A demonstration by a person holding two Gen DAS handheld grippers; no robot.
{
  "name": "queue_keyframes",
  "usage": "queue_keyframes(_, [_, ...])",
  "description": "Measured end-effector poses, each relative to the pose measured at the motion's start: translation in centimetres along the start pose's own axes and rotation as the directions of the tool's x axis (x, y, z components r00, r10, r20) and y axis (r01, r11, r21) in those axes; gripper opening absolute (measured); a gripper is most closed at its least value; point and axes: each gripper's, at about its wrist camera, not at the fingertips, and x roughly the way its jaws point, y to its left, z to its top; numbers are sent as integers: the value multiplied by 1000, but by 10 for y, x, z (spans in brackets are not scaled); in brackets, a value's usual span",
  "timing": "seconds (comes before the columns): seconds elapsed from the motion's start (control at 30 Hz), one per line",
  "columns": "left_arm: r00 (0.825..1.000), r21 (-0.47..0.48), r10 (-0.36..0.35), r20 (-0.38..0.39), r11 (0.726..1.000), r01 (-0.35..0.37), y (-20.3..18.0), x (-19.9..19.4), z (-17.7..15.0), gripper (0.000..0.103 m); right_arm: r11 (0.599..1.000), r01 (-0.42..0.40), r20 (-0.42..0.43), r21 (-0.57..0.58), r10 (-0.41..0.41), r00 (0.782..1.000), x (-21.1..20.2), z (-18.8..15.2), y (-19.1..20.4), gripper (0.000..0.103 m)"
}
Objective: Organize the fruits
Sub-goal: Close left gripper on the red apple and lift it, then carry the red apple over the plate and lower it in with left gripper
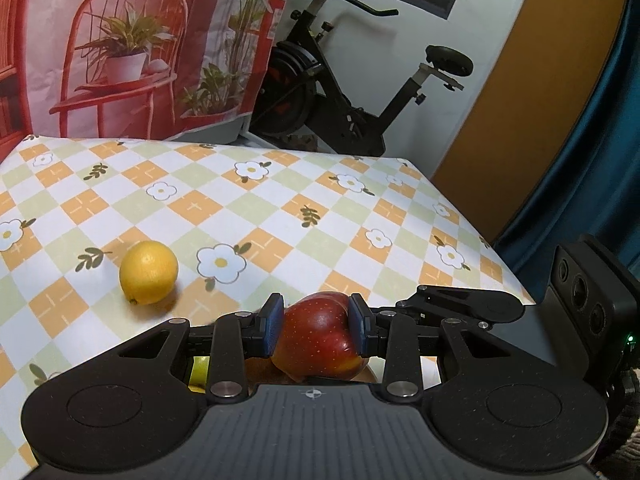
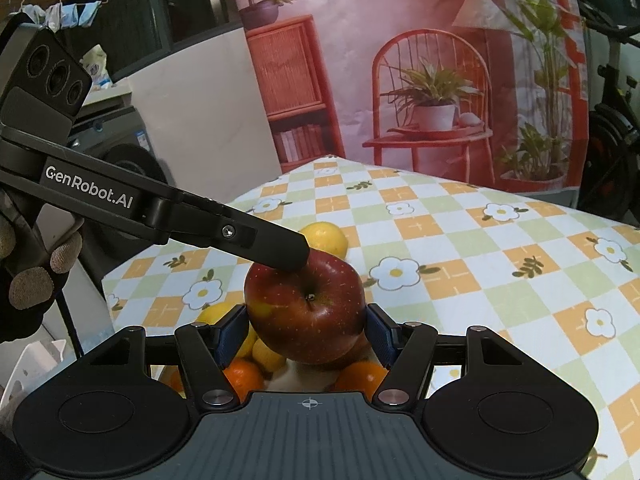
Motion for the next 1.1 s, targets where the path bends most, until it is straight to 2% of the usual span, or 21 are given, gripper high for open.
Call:
queue_keyframes(0.4, [999, -18, -26, -30, 1000, 25, 1, -1, -21, 37, 999, -28, -47, 38, 29, 998, -3, -18, 5, 60])
queue_keyframes(1.1, [997, -40, -15, -75, 999, 12, 7, 6, -39, 38, 999, -46, -135, 14, 47, 990, 8, -31, 15, 60])
